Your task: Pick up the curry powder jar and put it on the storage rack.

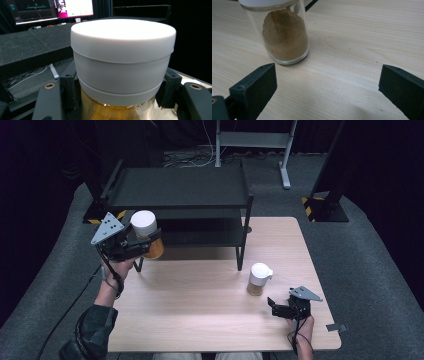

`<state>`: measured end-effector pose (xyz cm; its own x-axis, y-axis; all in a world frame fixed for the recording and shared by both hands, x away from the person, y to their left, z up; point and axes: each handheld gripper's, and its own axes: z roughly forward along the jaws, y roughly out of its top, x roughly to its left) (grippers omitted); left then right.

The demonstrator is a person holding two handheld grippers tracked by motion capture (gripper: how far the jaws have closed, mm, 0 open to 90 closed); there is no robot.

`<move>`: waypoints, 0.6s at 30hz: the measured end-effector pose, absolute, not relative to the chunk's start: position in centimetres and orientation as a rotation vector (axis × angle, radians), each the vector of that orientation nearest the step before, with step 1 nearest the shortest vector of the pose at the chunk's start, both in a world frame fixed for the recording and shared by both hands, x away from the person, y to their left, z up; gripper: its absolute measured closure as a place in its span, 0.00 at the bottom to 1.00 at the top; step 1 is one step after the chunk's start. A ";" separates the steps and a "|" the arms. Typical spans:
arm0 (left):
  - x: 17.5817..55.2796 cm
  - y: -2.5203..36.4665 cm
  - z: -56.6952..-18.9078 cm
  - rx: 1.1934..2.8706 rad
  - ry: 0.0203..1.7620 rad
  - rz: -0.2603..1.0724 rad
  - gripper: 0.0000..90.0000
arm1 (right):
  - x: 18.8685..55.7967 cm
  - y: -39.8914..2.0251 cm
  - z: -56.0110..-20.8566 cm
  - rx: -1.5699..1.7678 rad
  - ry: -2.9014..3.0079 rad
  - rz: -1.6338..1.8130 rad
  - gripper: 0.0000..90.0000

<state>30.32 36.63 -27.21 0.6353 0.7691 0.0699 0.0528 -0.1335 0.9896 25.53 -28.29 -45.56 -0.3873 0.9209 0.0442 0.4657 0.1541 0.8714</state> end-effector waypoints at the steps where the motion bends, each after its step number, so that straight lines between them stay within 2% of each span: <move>1: 30.3 36.6 -27.1 1.605 0.692 0.712 0.39 | 25.5 -28.3 -45.6 1.315 1.926 1.167 0.01; 18: 30.9 36.2 -24.7 1.617 0.636 0.716 0.39 | 25.6 -28.3 -45.5 1.319 1.926 1.167 0.01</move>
